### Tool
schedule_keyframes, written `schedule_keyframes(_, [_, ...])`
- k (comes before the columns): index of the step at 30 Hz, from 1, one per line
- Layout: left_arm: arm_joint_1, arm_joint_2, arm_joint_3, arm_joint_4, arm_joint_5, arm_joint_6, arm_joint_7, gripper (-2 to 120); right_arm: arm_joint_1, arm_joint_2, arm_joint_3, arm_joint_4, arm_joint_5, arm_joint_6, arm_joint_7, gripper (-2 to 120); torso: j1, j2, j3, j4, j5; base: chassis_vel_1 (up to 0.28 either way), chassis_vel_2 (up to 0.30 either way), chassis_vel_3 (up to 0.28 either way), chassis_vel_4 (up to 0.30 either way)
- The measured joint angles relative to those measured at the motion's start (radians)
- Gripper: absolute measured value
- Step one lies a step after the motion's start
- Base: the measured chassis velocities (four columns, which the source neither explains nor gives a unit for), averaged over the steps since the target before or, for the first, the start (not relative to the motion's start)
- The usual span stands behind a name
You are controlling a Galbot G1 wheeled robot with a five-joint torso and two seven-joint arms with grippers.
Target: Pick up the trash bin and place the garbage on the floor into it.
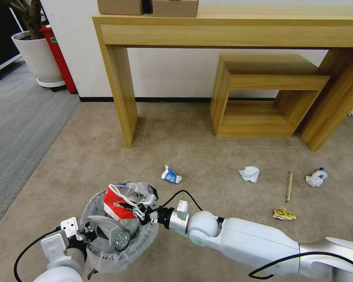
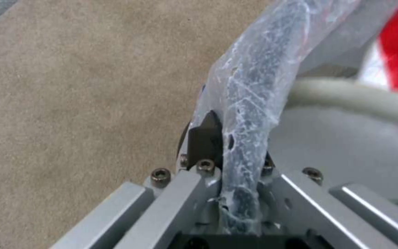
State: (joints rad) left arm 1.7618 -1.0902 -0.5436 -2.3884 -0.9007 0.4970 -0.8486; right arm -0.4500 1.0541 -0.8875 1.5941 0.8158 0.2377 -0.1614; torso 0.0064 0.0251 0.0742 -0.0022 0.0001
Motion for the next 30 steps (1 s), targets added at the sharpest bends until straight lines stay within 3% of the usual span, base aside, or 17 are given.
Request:
schedule_keyframes(14, [0.011, -0.012, -0.001, -0.004, 0.009, -0.002, -0.004, 0, 0.009, 0.020, -0.052, -0.017, -0.038, -0.022, 0.042, 0, 0.000, 0.000, 0.000, 0.0001, 0.0000, 0.000, 0.000, 0.000, 0.000])
schedule_keyframes(30, [0.018, -0.028, 0.010, 0.009, 0.035, -0.001, -0.005, 0, 0.054, 0.013, -0.034, -0.002, -0.026, -0.036, 0.043, 57, 0.000, 0.000, 0.000, 0.0001, 0.0000, 0.000, 0.000, 0.000, 0.000])
